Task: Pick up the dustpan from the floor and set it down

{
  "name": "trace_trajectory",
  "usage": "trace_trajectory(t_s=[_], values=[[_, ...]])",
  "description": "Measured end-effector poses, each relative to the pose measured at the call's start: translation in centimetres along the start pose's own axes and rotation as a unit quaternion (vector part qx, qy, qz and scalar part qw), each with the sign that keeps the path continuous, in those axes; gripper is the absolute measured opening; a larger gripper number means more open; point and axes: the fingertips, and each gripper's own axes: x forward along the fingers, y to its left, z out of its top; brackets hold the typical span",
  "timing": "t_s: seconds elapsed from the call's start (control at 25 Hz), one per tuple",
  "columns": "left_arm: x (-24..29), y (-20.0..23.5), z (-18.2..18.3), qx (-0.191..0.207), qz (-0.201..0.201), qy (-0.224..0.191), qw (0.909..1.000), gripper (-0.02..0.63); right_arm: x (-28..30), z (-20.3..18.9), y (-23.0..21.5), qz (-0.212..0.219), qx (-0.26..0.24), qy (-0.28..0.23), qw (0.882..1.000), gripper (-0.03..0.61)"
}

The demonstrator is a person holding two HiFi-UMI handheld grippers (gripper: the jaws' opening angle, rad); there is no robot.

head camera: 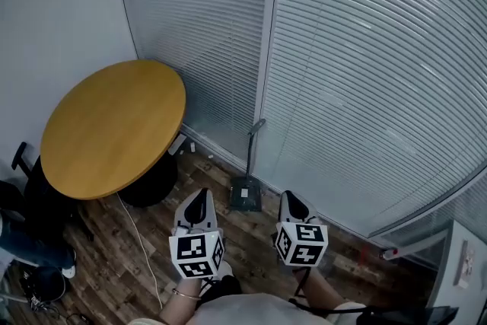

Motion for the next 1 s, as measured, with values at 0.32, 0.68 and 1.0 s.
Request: trace_trajectory(t_s=[0.32,0.68,1.0], values=[[6.9,4.0,0.0,0.001,-0.004,0.019,0.9998,0.018,6.3,1.9,0.8,-0.012,-0.003,0.005,1.0,0.032],[11.4,3.0,-2.2,-0.007,0.02,0.04,0.999,0.018,11.2,0.9,-2.3,0.003,-0.008,0.041,0.999,0.032],[13.0,3.6,-6.7,-0.021,0.048,0.068,0.9963,0.018,13.6,-2.6,-3.2,0.019,-0.033,0.073,0.997,0.032]])
